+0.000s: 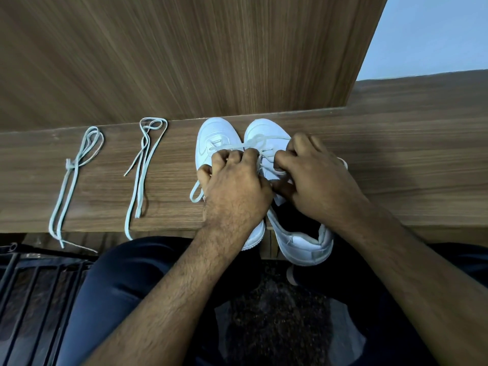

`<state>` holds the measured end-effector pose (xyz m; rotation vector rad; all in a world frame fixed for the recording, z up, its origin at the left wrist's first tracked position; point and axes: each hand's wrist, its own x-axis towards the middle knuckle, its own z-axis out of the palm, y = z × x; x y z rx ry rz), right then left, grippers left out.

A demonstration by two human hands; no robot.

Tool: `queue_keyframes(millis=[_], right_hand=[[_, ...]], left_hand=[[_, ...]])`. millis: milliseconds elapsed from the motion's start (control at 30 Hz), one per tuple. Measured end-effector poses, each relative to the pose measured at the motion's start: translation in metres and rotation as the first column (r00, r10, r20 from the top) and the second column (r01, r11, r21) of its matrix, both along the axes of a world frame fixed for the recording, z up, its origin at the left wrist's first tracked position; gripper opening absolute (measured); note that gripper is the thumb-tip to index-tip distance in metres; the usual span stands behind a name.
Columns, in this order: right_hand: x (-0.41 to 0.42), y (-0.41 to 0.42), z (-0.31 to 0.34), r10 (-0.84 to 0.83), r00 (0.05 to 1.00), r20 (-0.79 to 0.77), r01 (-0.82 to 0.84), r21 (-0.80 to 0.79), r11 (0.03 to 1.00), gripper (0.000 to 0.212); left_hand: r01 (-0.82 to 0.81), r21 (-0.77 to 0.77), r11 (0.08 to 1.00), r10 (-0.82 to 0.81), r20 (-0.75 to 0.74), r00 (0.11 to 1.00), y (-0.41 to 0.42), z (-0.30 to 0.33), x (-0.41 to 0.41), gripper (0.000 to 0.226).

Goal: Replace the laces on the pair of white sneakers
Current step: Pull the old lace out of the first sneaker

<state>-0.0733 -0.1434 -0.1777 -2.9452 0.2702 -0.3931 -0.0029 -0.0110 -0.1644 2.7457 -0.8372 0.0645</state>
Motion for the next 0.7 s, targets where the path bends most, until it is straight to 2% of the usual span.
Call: queue_keyframes(millis=[67, 133, 167, 267, 300, 333, 367, 433, 467, 500, 533, 567, 633, 667, 700], right_hand=[[0.002, -0.001, -0.002, 0.024, 0.996, 0.086, -0.037, 0.15, 0.988, 0.023], [0.004, 0.001, 0.001, -0.005, 0.973, 0.232, -0.09, 0.395, 0.914, 0.018], [0.004, 0.003, 0.004, -0.033, 0.96, 0.279, -0.118, 0.505, 0.855, 0.018], [0.001, 0.006, 0.018, -0.052, 0.959, 0.278, -0.191, 0.771, 0.607, 0.033], [0.0, 0.006, 0.02, -0.04, 0.961, 0.273, -0.197, 0.781, 0.593, 0.037], [0.0, 0.005, 0.02, -0.025, 0.965, 0.262, -0.184, 0.74, 0.647, 0.039], [0.0, 0.004, 0.019, -0.009, 0.972, 0.236, -0.152, 0.653, 0.742, 0.037], [0.0, 0.002, 0.012, -0.005, 0.988, 0.156, -0.054, 0.372, 0.927, 0.028], [0.002, 0.001, 0.01, -0.018, 0.993, 0.12, -0.01, 0.235, 0.972, 0.024], [0.002, 0.001, 0.009, -0.028, 0.995, 0.091, 0.015, 0.146, 0.989, 0.02], [0.003, 0.001, 0.009, -0.032, 0.997, 0.073, 0.023, 0.127, 0.992, 0.016], [0.003, 0.001, 0.009, -0.023, 0.998, 0.065, 0.011, 0.176, 0.984, 0.014], [0.002, 0.001, 0.011, -0.023, 0.995, 0.093, -0.021, 0.453, 0.891, 0.017], [0.002, 0.001, 0.014, -0.054, 0.989, 0.14, -0.048, 0.635, 0.771, 0.02], [0.001, 0.001, 0.018, -0.103, 0.973, 0.205, -0.105, 0.796, 0.596, 0.023]], left_hand=[[-0.002, -0.002, 1.0, 0.002, -0.01, 1.0, 0.0, 0.0, 0.001, 0.037], [-0.003, -0.013, 1.0, 0.003, -0.006, 1.0, 0.001, -0.001, 0.002, 0.035], [-0.003, -0.021, 1.0, 0.002, -0.006, 1.0, 0.0, -0.001, 0.002, 0.036], [-0.002, -0.016, 1.0, 0.002, -0.015, 1.0, -0.001, -0.001, 0.001, 0.038], [-0.005, -0.013, 1.0, 0.005, -0.013, 1.0, -0.001, -0.001, 0.001, 0.036], [-0.007, -0.011, 1.0, 0.007, -0.012, 1.0, -0.002, -0.001, 0.001, 0.034], [-0.008, -0.011, 1.0, 0.008, -0.012, 1.0, -0.002, 0.0, 0.001, 0.033], [-0.001, -0.018, 1.0, 0.001, -0.02, 1.0, -0.002, 0.0, 0.002, 0.035], [0.004, -0.019, 1.0, -0.005, -0.026, 1.0, -0.002, 0.0, 0.002, 0.038], [0.01, -0.017, 1.0, -0.01, -0.034, 0.999, -0.002, 0.001, 0.002, 0.041], [0.014, -0.018, 1.0, -0.015, -0.044, 0.999, -0.001, 0.001, 0.002, 0.043], [0.016, -0.025, 1.0, -0.017, -0.054, 0.998, -0.001, 0.002, 0.002, 0.044], [0.014, -0.029, 0.999, -0.016, -0.07, 0.997, 0.0, 0.003, 0.003, 0.045], [0.011, -0.023, 1.0, -0.013, -0.071, 0.997, 0.001, 0.003, 0.003, 0.047], [0.009, -0.018, 1.0, -0.01, -0.065, 0.998, 0.001, 0.003, 0.003, 0.05]])
